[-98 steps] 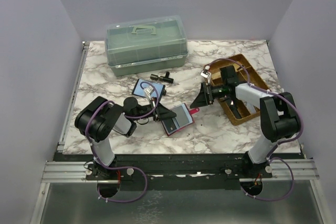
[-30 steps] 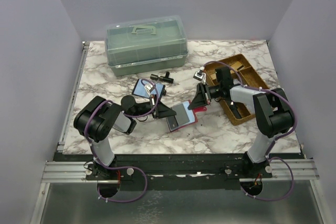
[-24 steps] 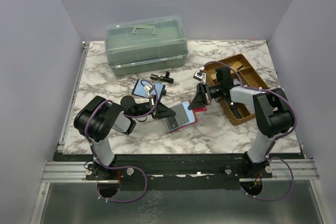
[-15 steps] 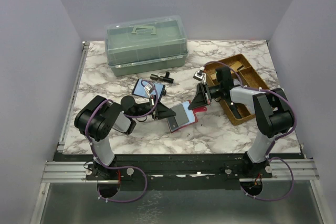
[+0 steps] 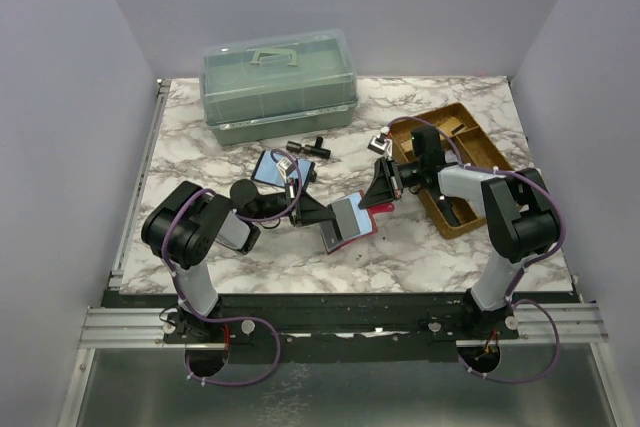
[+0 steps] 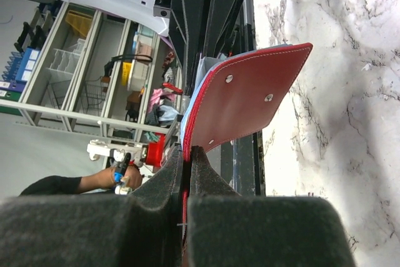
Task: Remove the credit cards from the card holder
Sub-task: Remove the credit card from the card holder, then place the credit card in the storage box.
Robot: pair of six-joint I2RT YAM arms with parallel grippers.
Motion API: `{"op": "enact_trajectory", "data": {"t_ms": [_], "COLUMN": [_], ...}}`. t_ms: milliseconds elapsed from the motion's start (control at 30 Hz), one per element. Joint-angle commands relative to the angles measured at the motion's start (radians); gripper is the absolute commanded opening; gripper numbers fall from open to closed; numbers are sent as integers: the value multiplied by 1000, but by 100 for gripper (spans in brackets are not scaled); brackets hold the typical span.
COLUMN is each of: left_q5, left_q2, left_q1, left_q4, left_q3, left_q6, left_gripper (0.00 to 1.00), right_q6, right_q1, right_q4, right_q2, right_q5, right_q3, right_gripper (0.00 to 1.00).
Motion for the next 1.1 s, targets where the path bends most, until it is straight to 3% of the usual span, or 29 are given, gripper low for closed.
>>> {"op": "enact_trajectory", "data": {"t_ms": [0, 200, 533, 667, 867, 1067], "left_q5": [37, 42, 48, 60, 32, 8], "left_q2": [12, 17, 27, 0, -75, -196], "left_q1": [5, 17, 68, 123, 161, 164], "left_q4": [165, 164, 164, 163, 130, -35], "left_q3": [8, -25, -94, -141, -157, -147], "left_q6": [-3, 7, 25, 26, 20, 74], "left_gripper": [0, 0, 0, 0, 0, 0], "right_q6": [13, 1, -145, -283, -360, -440], "right_q1": [-7, -17, -25, -28, -27, -26], "right_q4": [28, 22, -144, -318, -411, -497], "right_q2": [-17, -16, -2, 4, 39, 81], "right_q5": [-42, -34, 51, 207, 409, 636], "right_q3": [-13, -14, 21, 59, 89, 137], "right_gripper": [0, 0, 0, 0, 0, 4]}}
